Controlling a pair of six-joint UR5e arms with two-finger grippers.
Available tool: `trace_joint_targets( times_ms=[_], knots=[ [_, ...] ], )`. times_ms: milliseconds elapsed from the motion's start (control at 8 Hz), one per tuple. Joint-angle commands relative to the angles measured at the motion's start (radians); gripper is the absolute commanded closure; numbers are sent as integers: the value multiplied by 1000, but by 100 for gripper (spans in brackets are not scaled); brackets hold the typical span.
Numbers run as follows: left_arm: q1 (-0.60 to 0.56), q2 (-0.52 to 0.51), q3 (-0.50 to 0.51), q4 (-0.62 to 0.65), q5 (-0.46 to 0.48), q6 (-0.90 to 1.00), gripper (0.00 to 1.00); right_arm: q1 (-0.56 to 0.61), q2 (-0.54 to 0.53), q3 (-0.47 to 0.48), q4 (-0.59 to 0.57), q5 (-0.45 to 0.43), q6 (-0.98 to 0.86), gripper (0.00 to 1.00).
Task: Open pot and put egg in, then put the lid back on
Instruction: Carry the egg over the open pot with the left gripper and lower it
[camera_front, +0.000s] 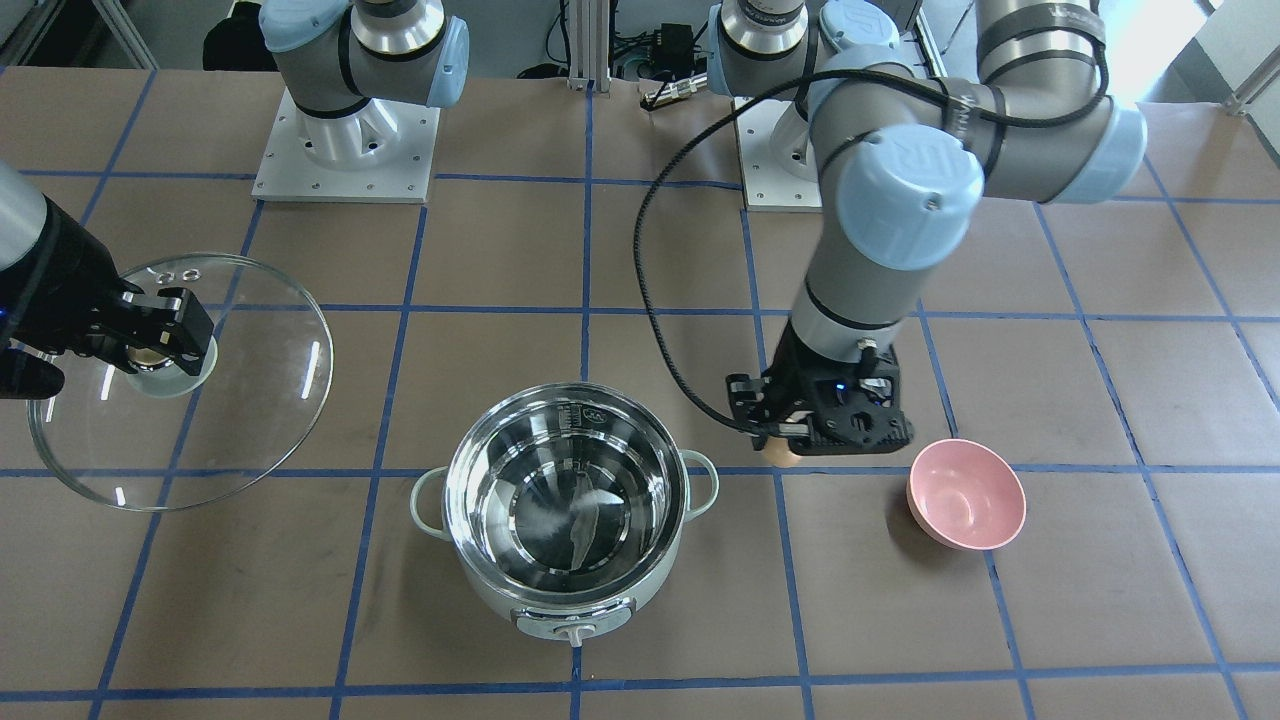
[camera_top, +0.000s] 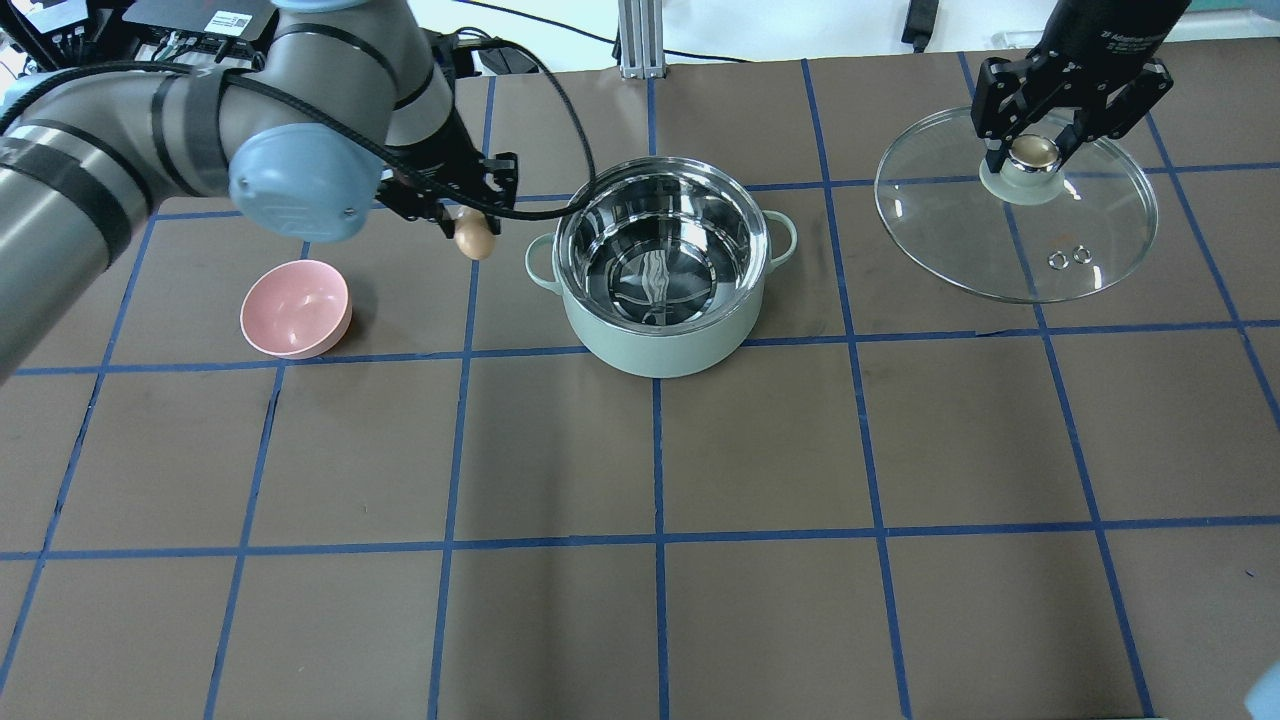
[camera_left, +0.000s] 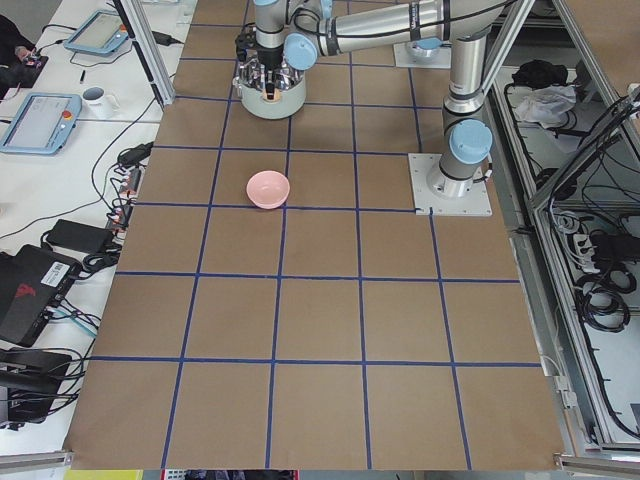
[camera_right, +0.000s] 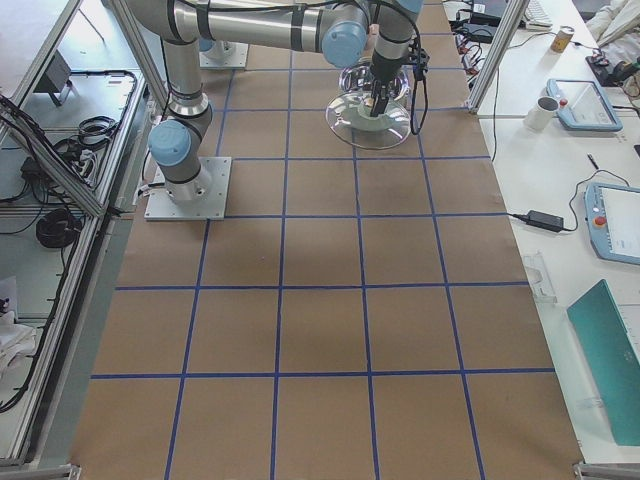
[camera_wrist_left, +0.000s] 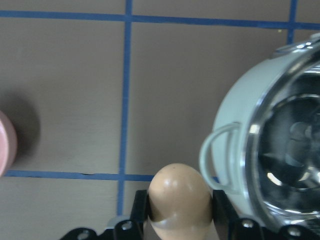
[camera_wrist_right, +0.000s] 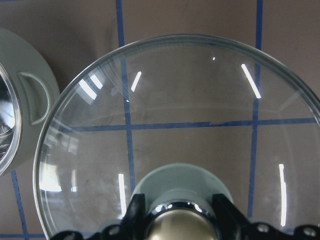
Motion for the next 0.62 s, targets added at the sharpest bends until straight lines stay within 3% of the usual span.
trace_joint_targets(
  times_ms=[0,125,500],
  knots=[
    [-174,-39,35,111,-35,-220,95,-2,0,1,1,-1,-2,100],
    [-196,-97,40,227,-44,-263,95,-2,0,4,1,-4,-2,100],
    [-215,-184,48,265,-43,-282,95,-2,0,13,1,-12,-3,100]
  ],
)
